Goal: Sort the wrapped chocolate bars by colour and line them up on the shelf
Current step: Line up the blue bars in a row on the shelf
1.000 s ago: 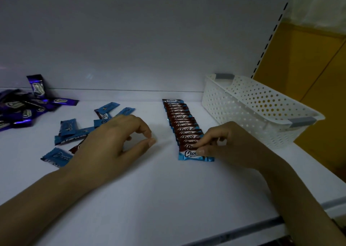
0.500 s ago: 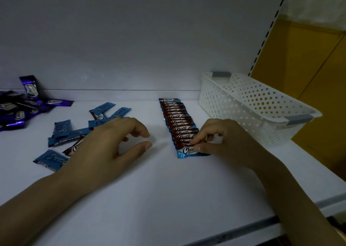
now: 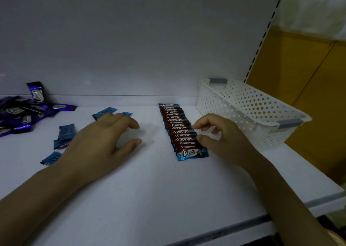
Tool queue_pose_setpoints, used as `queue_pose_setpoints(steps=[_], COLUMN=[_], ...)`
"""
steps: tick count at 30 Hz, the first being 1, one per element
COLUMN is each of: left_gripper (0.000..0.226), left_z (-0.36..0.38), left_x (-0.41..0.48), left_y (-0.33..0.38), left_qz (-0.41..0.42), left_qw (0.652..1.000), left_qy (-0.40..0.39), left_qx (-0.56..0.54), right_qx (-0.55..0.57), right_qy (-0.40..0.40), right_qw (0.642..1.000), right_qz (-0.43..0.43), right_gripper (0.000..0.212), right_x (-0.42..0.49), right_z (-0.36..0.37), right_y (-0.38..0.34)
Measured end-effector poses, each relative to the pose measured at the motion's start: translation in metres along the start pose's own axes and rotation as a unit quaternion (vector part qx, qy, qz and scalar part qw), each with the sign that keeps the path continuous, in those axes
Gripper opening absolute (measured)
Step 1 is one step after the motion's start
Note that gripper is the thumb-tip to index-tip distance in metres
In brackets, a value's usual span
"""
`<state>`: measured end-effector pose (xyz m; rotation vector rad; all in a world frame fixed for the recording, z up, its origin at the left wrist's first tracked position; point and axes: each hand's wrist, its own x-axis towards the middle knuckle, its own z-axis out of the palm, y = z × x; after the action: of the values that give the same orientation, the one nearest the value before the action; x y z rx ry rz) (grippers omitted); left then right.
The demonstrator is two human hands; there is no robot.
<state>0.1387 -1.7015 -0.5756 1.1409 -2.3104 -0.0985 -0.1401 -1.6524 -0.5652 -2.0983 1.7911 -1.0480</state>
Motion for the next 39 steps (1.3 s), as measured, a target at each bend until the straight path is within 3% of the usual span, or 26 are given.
queue_pose_setpoints(steps=[4,8,12,15,19,24,28,33,39], left_gripper=[0.109,0.131,0.110,0.080,0.076,0.085,0.091,0.106,0.071], left_z=[-0.010,-0.007,0.000,0.000,-0.001,0.001,0.002,0.005,0.003], left_x=[-0.001,-0.006,-0.005,-0.006,-0.009,-0.004,-0.003,-0.002,-0.002], left_y=[-0.016,-0.032,-0.034,-0.038,-0.045,-0.051,-0.052,-0.054,-0.049], left_qz=[-0.073,-0.181,-0.205,-0.168,-0.171,-0.152,-0.117,-0.197,-0.127], left_qw=[0.983,0.954,0.964,0.982,0.985,0.987,0.992,0.979,0.992], left_qy=[-0.111,-0.205,-0.144,-0.064,-0.003,0.011,0.024,-0.038,-0.001], left_qx=[0.129,0.122,0.088,0.063,-0.024,-0.057,-0.032,0.041,0.016], right_qx=[0.014,0.056,0.045,-0.004,-0.024,0.167,0.201,0.274,0.454], right_qy=[-0.007,-0.063,-0.135,-0.129,-0.097,-0.040,0.042,0.061,0.007], right_qw=[1.000,0.995,0.989,0.992,0.994,0.984,0.977,0.956,0.869], right_qz=[-0.023,-0.060,-0.041,0.004,0.047,0.056,0.056,0.079,0.197], right_gripper=[0.017,0.024,0.030,0.037,0.050,0.043,0.030,0.016,0.013], right_x=[0.004,0.022,0.059,0.090,0.101,0.089,0.088,0.087,0.089], right_z=[0.003,0.022,0.075,0.124,0.161,0.161,0.159,0.159,0.160], right_y=[-0.010,-0.039,-0.079,-0.105,-0.117,-0.107,-0.106,-0.110,-0.117])
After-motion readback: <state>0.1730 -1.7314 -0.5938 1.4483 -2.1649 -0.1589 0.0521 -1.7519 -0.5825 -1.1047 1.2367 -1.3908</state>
